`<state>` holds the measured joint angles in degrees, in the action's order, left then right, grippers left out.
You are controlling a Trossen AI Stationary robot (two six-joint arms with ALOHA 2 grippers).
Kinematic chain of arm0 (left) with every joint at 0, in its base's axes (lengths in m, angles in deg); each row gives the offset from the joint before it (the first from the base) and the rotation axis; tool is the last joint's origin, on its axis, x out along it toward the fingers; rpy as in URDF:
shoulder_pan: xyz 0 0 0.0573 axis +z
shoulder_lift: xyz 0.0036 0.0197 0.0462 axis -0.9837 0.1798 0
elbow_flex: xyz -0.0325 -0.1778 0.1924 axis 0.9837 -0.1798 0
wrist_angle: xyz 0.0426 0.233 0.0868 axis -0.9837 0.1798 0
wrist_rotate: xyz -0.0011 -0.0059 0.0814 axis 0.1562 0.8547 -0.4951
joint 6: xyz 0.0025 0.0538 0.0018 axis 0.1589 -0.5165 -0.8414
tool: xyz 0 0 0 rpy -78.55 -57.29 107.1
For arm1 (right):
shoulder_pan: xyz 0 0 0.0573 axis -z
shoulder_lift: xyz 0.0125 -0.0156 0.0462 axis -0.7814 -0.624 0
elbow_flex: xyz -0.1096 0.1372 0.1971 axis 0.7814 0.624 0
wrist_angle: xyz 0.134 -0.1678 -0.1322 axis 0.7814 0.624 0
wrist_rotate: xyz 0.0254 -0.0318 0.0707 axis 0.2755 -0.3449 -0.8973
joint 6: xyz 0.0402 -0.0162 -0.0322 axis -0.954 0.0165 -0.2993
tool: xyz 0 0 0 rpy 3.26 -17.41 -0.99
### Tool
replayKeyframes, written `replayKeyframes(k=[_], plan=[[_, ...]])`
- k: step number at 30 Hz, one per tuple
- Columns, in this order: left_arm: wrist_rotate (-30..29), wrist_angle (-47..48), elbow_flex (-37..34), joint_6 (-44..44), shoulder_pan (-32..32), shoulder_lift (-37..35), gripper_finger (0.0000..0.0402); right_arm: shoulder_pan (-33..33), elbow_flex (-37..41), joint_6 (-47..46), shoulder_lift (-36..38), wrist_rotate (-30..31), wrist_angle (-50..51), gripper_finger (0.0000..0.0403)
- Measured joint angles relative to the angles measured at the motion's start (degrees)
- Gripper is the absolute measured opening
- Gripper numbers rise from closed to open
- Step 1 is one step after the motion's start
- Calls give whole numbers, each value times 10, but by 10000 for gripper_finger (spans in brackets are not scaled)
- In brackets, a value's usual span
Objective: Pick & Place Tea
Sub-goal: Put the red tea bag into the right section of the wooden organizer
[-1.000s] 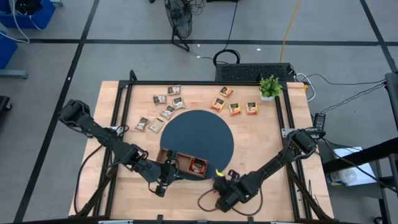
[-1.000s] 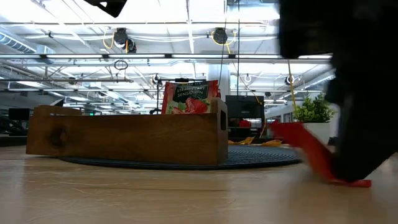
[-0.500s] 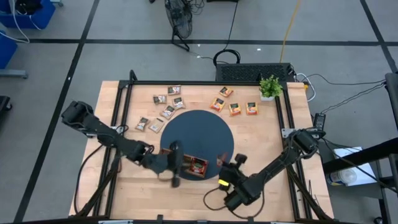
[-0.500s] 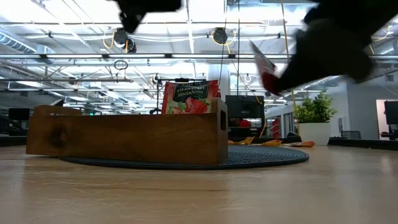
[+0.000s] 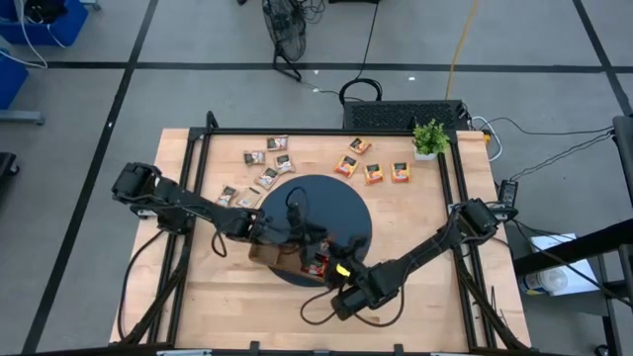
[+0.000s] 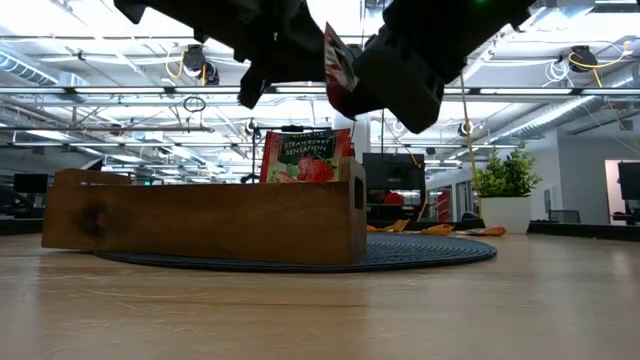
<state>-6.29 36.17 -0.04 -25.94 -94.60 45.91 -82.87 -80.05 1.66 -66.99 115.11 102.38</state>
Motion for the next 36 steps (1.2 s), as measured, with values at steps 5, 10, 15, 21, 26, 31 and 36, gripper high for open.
replayKeyframes(k=[5,10,15,21,26,31,36], plan=[[30,-20,0,-57,0,0,74,0,0,9,0,-1,-6,0],[40,-1,0,-93,-4,-7,127,-5,5,-4,0,-2,2,0],[42,18,0,-83,-4,-12,179,-5,15,-32,0,-1,21,0],[43,10,0,-75,-5,-20,212,1,16,-35,1,0,24,0],[43,8,0,-72,-6,-24,220,8,16,-34,1,1,20,0],[42,11,0,-72,-6,-24,219,13,16,-33,1,5,20,0],[41,12,0,-71,-3,-24,220,13,17,-15,1,15,-6,0]])
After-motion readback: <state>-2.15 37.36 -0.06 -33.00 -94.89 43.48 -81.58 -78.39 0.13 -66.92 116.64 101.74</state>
